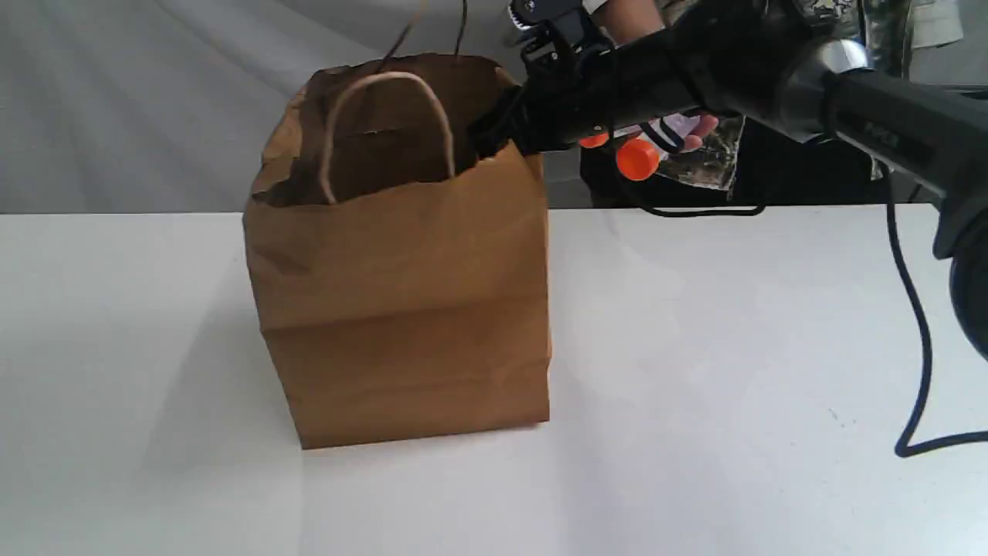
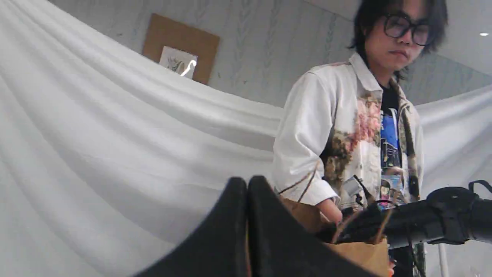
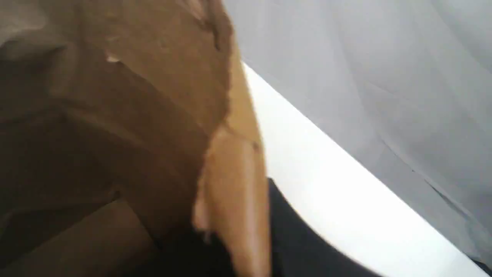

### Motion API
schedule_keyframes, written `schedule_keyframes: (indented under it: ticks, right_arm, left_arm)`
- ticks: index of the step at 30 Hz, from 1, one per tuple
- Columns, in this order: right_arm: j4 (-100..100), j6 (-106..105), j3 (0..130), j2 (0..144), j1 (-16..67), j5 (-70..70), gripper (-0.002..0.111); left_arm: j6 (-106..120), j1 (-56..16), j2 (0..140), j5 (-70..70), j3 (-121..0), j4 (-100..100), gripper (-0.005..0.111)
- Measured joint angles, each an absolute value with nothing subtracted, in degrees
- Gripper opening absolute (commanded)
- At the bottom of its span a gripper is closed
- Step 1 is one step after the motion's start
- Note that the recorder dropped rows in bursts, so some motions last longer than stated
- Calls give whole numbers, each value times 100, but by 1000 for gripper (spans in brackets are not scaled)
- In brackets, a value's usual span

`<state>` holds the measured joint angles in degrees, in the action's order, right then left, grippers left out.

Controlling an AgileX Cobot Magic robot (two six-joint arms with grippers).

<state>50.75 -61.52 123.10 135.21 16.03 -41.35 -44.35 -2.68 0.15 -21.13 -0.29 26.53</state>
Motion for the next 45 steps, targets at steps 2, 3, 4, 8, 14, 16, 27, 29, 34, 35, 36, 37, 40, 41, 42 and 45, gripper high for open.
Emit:
schedule_keyframes:
  ticks: [2,3,4,8,14,16,27,29,34,35,36,37,40,41,42,45]
  right_arm:
    - [5075,-6152,12310,13521,1603,-4135,0]
    - [5075,-6152,12310,13521,1603,-4135,0]
    - [5075,-6152,12310,13521,1603,-4135,0]
    - [5075,-6152,12310,13521,1603,-4135,0]
    - [5075,-6152,12310,13521,1603,-4173,0]
    - [5099,-6175,12320,13521,1603,-4210,0]
    - [5183,-6248,12320,13521,1603,-4311,0]
    - [5196,-6248,12320,13521,1603,-4330,0]
    - [5196,-6248,12320,13521,1603,-4343,0]
    - [5196,-6248,12320,13521,1603,-4343,0]
    - [5196,-6248,12320,13521,1603,-4343,0]
    - [5196,-6248,12320,13521,1603,-4343,0]
    - [5206,-6248,12320,13521,1603,-4367,0]
    - [5206,-6248,12320,13521,1603,-4394,0]
    - [5206,-6248,12320,13521,1603,-4418,0]
    - [5217,-6084,12320,13521,1603,-4522,0]
  left_arm:
    - [-4435,-268,15,-2544,-29,2705,0]
    - [-4435,-268,15,-2731,-29,2745,0]
    - [-4435,-268,15,-2860,-29,2810,0]
    - [-4705,-268,581,-3273,-369,3286,0]
    - [-5014,-268,2657,-4980,-1337,4496,1]
    - [-4829,-268,3576,-5228,-1730,4856,4]
    - [-3618,-268,7474,-5416,-3834,5766,74]
    - [-3604,-268,7891,-5416,-4138,5766,75]
    - [-3960,-268,8530,-5545,-4684,6021,74]
    - [-4135,-268,8655,-5566,-4784,6128,69]
    - [-4322,-268,8770,-5579,-4879,6227,64]
    - [-4510,-268,8876,-5588,-4964,6305,55]
    - [-4952,-268,9100,-5588,-5155,6429,12]
    - [-5025,-268,9128,-5588,-5217,6453,1]
    - [-5035,-268,9126,-5588,-5293,6487,0]
    - [-5159,-268,9086,-5588,-5641,6523,0]
